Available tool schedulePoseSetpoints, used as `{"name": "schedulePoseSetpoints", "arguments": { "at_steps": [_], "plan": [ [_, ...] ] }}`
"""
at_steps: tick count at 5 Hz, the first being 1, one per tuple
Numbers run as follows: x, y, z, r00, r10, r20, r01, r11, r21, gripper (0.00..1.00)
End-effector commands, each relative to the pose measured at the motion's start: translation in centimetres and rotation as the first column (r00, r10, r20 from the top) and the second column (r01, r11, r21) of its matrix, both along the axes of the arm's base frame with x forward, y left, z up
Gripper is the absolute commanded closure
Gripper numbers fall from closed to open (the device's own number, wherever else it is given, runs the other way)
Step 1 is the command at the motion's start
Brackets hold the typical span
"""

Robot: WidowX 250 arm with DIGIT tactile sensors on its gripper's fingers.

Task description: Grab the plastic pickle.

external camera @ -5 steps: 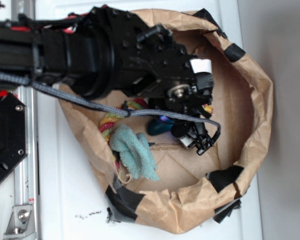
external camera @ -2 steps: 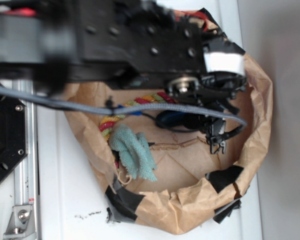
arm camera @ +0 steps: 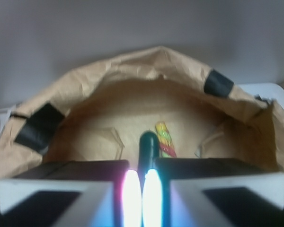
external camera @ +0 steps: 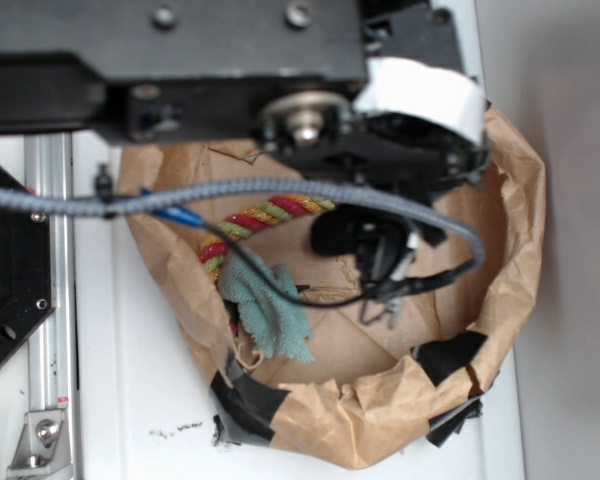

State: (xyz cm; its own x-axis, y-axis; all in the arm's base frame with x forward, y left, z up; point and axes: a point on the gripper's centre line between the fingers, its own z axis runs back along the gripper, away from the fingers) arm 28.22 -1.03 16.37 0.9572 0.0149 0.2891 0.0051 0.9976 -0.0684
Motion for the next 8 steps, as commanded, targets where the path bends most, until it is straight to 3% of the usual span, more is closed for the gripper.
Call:
{"name": "schedulePoseSetpoints", "arguments": {
  "at_steps": [1,2,3,5,6,8],
  "plan": [
    [-1.0,-0.7,-5.7,0.971,0.231,-0.057,-0.238,0.959,-0.153,0.00],
    [-1.3,-1.4,-9.6,0.950,0.285,-0.127,-0.305,0.934,-0.184,0.00],
    [-1.2,-1.2,-11.9,0.950,0.274,-0.150,-0.299,0.936,-0.187,0.00],
    [2.8,-1.4,-12.5,0.993,0.110,-0.050,-0.116,0.984,-0.136,0.00],
    [4.6,-1.3,-11.9,0.997,0.075,-0.030,-0.078,0.991,-0.109,0.00],
    [4.7,-0.8,-10.5,0.996,0.094,0.008,-0.092,0.988,-0.122,0.00]
  ]
}}
